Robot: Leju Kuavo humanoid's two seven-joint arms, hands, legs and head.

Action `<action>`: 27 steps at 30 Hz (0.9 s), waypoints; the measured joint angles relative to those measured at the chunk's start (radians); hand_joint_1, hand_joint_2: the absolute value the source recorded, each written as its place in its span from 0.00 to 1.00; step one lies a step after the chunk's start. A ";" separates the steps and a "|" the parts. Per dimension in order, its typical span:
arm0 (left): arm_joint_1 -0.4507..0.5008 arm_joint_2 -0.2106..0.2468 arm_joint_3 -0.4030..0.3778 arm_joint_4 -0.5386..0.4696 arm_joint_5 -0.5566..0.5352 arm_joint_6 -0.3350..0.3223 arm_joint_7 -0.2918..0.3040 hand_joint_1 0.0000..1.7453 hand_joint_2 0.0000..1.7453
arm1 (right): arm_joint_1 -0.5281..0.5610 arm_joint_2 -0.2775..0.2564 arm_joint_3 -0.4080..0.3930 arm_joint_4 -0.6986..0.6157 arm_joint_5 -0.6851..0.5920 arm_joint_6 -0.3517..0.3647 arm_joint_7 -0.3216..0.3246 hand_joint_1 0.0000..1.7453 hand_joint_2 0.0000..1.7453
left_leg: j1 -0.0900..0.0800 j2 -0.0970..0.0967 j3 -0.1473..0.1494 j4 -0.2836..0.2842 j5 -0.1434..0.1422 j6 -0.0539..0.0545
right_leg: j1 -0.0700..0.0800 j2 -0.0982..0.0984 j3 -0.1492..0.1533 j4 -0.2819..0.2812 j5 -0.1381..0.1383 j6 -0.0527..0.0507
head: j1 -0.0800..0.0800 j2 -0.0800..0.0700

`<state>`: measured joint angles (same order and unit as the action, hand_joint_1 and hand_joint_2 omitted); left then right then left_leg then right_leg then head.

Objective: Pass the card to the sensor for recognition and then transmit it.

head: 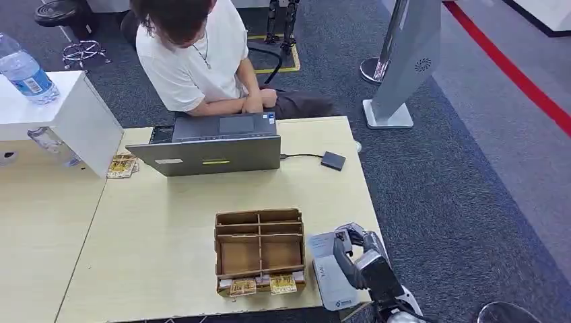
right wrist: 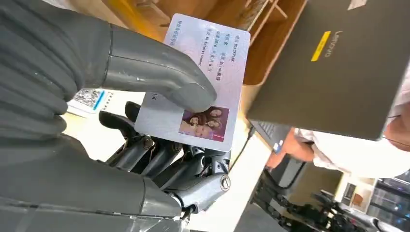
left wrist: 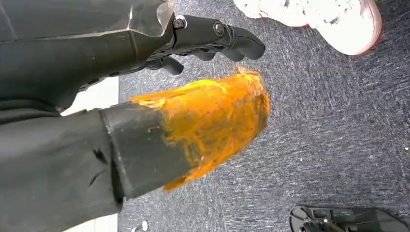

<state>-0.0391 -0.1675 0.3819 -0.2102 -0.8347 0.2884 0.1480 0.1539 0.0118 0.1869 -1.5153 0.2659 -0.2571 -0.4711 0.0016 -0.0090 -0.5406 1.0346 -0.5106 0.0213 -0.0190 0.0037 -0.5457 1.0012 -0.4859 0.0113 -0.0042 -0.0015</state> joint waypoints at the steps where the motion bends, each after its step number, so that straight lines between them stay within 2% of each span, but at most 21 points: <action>1: 0.000 0.000 0.000 0.000 0.000 0.000 0.000 0.00 0.00 | 0.001 0.000 -0.002 0.003 -0.004 0.004 0.000 1.00 1.00 | 0.000 0.000 0.000 0.000 0.000 0.000 | 0.000 0.000 0.000 0.000 0.000 0.000 | 0.000 0.000; 17: 0.000 0.000 0.018 0.000 -0.015 0.003 0.002 0.00 0.00 | 0.034 -0.001 -0.065 0.040 -0.059 0.069 -0.005 1.00 1.00 | 0.000 0.000 0.000 0.000 0.000 0.000 | 0.000 0.000 0.000 0.000 0.000 0.000 | 0.000 0.000; 27: 0.000 0.000 0.025 0.000 -0.018 0.004 0.002 0.00 0.00 | 0.046 -0.003 -0.085 0.050 -0.049 0.090 -0.003 1.00 1.00 | 0.000 0.000 0.000 0.000 0.000 0.000 | 0.000 0.000 0.000 0.000 0.000 0.000 | 0.000 0.000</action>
<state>-0.0389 -0.1675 0.4067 -0.2102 -0.8522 0.2922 0.1495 0.2002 0.0084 0.1022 -1.4656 0.2167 -0.1667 -0.4738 0.0016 -0.0090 -0.5405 1.0346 -0.5106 0.0213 -0.0190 0.0037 -0.5457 1.0012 -0.4860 0.0113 -0.0042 -0.0015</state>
